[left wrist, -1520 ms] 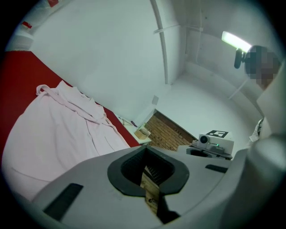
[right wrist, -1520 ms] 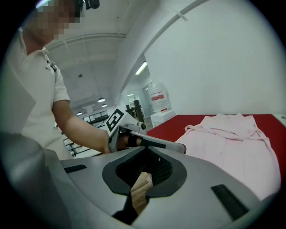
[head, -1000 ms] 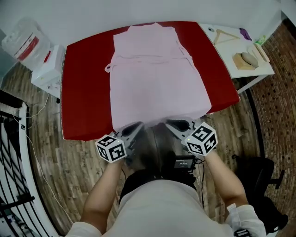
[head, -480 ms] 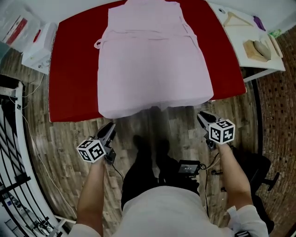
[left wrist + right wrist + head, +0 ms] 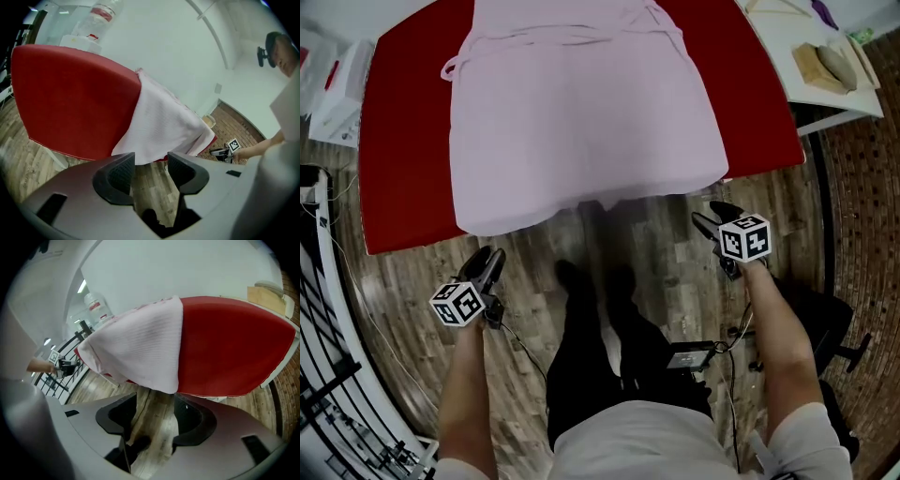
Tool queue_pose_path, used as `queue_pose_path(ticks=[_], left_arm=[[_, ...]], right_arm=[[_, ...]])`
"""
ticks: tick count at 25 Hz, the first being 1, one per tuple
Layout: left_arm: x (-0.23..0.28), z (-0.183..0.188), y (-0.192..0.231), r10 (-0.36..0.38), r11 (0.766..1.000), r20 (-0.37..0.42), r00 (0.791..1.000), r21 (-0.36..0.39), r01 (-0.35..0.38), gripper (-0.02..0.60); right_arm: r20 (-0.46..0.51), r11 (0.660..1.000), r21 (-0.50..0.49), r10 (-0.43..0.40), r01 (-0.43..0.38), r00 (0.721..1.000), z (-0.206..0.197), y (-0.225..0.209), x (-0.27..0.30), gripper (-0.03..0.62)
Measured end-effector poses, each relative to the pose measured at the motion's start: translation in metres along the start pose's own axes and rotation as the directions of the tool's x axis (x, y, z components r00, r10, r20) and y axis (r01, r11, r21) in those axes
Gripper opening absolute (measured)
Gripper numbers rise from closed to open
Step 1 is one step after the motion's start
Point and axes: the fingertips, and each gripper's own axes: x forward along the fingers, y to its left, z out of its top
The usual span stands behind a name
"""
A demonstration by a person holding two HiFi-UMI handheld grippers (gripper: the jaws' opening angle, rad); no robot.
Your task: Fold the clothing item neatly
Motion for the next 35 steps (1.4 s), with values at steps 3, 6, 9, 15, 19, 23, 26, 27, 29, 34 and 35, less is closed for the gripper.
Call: queue_pose_path(ticks=[3,6,9,15,19,23,26,27,29,34,35], left_arm=[[0.013,-0.003,0.017,0.008,0.998,-0.032,0.999,0.062,-0.006,0.214],[0.029,-0.003,0.027,0.012,0.988,-0.088,0.996,0.156,0.002,0.236],[0.042,-0.004,0.033,0.026,0.977,-0.131,0.991,0.215,0.003,0.251],[0.050,0.009,0.051,0.046,0.958,-0.130,0.990,0.288,-0.007,0.267],[0.046,-0.006,0.047,0.026,0.937,-0.202,0.979,0.346,0.046,0.267],[0.066,0.000,0.040,0.011,0.918,-0.228,0.974,0.387,0.080,0.265],[0.078,0.003,0.041,0.004,0.927,-0.216,0.976,0.368,0.078,0.265],[0.081,0.000,0.041,0.002,0.929,-0.220,0.976,0.362,0.080,0.265],[0.086,-0.007,0.039,-0.003,0.929,-0.236,0.972,0.359,0.090,0.265],[0.097,-0.011,0.032,-0.027,0.933,-0.241,0.970,0.343,0.111,0.264],[0.098,-0.011,0.030,-0.033,0.932,-0.238,0.971,0.342,0.116,0.262]], right_arm=[[-0.021,0.999,-0.017,-0.029,0.028,0.999,-0.002,-0.020,0.017,0.227],[-0.041,0.998,-0.057,-0.041,0.039,0.998,-0.002,-0.033,0.031,0.227],[-0.068,0.994,-0.093,-0.060,0.054,0.996,-0.005,-0.043,0.034,0.227],[-0.080,0.987,-0.156,-0.060,0.046,0.995,0.001,-0.048,0.046,0.227],[-0.107,0.974,-0.227,-0.030,0.005,0.994,-0.007,-0.038,0.052,0.227],[-0.113,0.960,-0.279,-0.026,-0.007,0.993,0.002,-0.041,0.059,0.227],[-0.121,0.949,-0.315,-0.021,-0.018,0.992,0.006,-0.041,0.071,0.227],[-0.127,0.946,-0.325,-0.018,-0.025,0.992,0.005,-0.039,0.074,0.227],[-0.139,0.941,-0.337,-0.015,-0.033,0.990,0.000,-0.039,0.078,0.227],[-0.117,0.948,-0.316,0.008,-0.045,0.993,0.002,-0.037,0.085,0.227],[-0.107,0.950,-0.308,0.018,-0.050,0.994,0.004,-0.036,0.086,0.227]])
